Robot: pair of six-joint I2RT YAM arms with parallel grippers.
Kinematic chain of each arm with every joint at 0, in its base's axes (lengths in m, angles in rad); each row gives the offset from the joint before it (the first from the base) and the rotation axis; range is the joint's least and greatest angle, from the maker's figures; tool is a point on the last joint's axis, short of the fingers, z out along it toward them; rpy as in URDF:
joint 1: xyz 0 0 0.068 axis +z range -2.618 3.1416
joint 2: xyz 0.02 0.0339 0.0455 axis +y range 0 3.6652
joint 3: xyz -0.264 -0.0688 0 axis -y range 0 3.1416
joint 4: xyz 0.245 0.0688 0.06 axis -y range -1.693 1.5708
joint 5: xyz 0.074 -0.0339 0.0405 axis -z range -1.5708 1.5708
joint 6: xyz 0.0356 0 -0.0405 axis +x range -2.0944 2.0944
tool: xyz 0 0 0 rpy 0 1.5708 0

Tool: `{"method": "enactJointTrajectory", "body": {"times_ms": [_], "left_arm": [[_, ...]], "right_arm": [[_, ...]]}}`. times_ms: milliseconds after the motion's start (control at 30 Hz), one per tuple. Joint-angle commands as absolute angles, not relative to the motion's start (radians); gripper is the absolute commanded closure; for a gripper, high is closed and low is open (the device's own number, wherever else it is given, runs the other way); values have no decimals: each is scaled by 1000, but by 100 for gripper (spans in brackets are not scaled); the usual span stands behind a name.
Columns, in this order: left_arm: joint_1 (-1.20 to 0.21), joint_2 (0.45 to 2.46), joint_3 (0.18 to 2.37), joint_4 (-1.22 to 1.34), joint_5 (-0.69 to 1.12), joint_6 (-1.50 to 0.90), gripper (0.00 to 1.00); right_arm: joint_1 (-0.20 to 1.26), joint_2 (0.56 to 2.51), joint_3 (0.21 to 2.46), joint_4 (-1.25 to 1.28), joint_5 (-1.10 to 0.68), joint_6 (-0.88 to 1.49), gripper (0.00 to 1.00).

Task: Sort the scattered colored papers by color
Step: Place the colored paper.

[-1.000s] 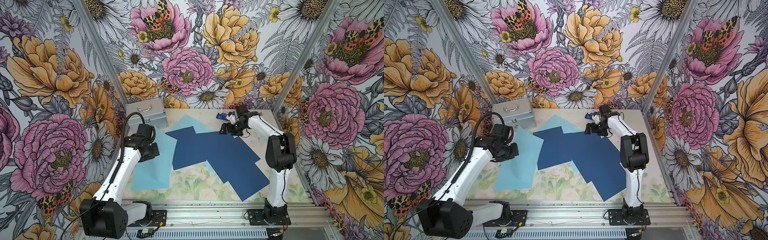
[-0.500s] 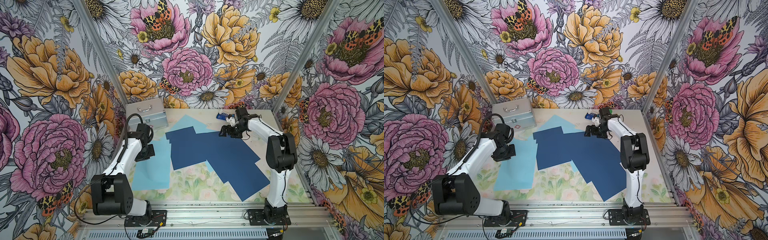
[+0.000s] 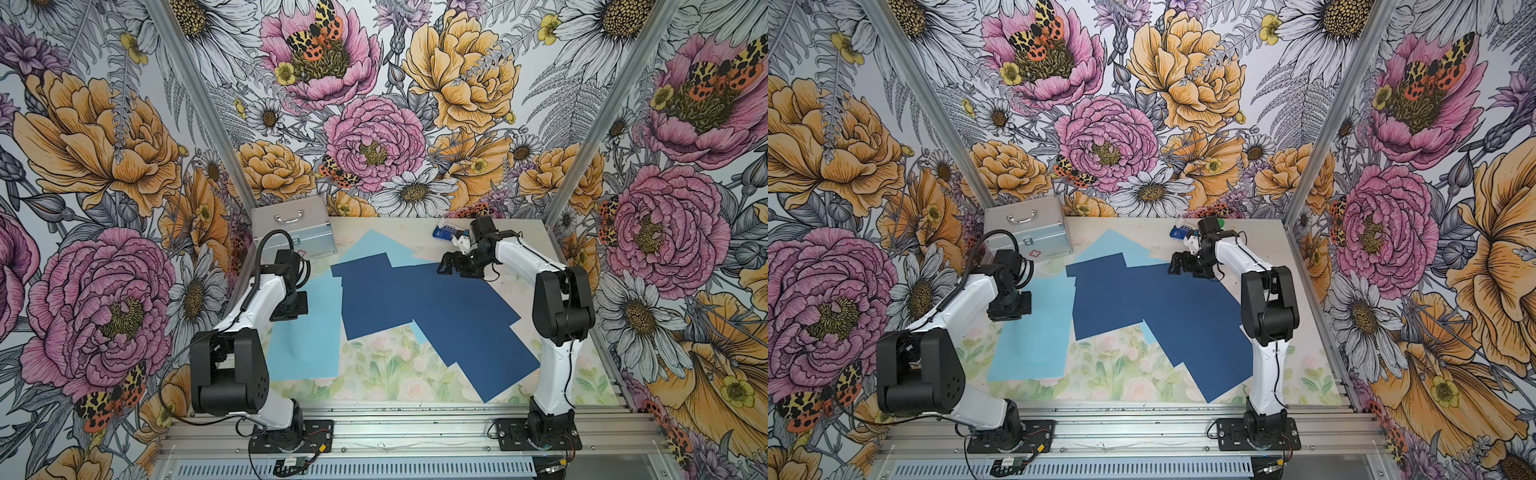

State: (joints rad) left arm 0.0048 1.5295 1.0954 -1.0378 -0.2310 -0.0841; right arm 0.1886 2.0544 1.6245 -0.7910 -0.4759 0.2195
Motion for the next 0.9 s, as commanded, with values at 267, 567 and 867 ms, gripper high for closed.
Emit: {"method": "enactJointTrajectory", "body": {"times_ms": [267,567,867], "left_arm": [[24,1597,1099,-1001,-412,29,100],[35,1666,1111,-986,-395,64,100],[27,1676,1106,-986,-437,46,83]], "right_arm": [[192,2022,1622,-774,-508,236,1],[211,2023,1622,-773,-511,239,1],[221,2034,1625,-774,-509,238,1]]}}
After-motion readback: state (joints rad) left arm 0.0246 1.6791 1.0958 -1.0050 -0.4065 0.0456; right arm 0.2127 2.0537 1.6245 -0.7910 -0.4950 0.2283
